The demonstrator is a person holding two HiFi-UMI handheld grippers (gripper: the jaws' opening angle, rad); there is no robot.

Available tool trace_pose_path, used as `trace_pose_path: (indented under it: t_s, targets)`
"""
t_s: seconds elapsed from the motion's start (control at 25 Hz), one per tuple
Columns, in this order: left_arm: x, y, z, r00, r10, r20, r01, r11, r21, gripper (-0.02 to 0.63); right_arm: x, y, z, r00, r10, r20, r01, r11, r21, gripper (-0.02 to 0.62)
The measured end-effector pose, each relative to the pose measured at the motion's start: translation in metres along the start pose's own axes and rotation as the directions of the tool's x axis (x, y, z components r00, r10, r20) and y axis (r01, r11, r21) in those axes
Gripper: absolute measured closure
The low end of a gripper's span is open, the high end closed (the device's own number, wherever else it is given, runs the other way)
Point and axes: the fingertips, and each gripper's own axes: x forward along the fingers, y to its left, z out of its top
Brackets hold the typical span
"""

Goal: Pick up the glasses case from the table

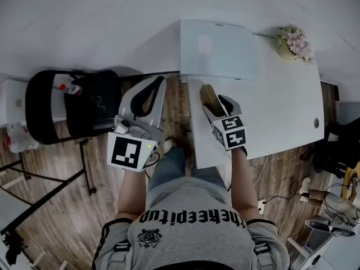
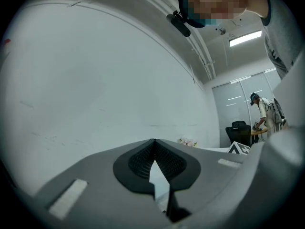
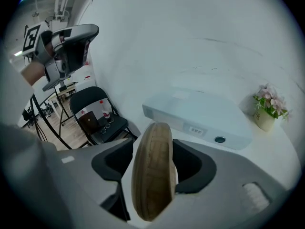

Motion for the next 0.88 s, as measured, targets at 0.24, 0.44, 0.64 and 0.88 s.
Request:
trace_pose_path:
  t_s: [0.24,0.44,0.64,0.88]
  targets:
    - [0.008,0.008,-0.008,1.000,-0.029,-0.011,0.029,0.999,-0.017,0.588,0.010,0.000,-0.014,0.998,-0.019,-0.066,0.018,1.000,-0.021,0.324]
    - [0.012,0.012,-0.016,0.998,-0.048,-0.032,0.047,0.999,-0.015,0.588,0.016,0.001,-0.018,0.995,-0.029,-0.091,0.026,0.999,-0.028,0.324]
    - [0.015,0.015,-0.019,0.998,-0.052,-0.033,0.051,0.998,-0.022,0.588,0.019,-0.001,-0.019,0.995,-0.026,-0.097,0.023,0.999,-0.038,0.321]
    - [0.017,0.011,-0.018,0.998,-0.060,-0.030,0.059,0.998,-0.017,0.588,0.015,-0.005,-0.016,0.998,-0.023,-0.056,0.024,0.999,0.026,0.336]
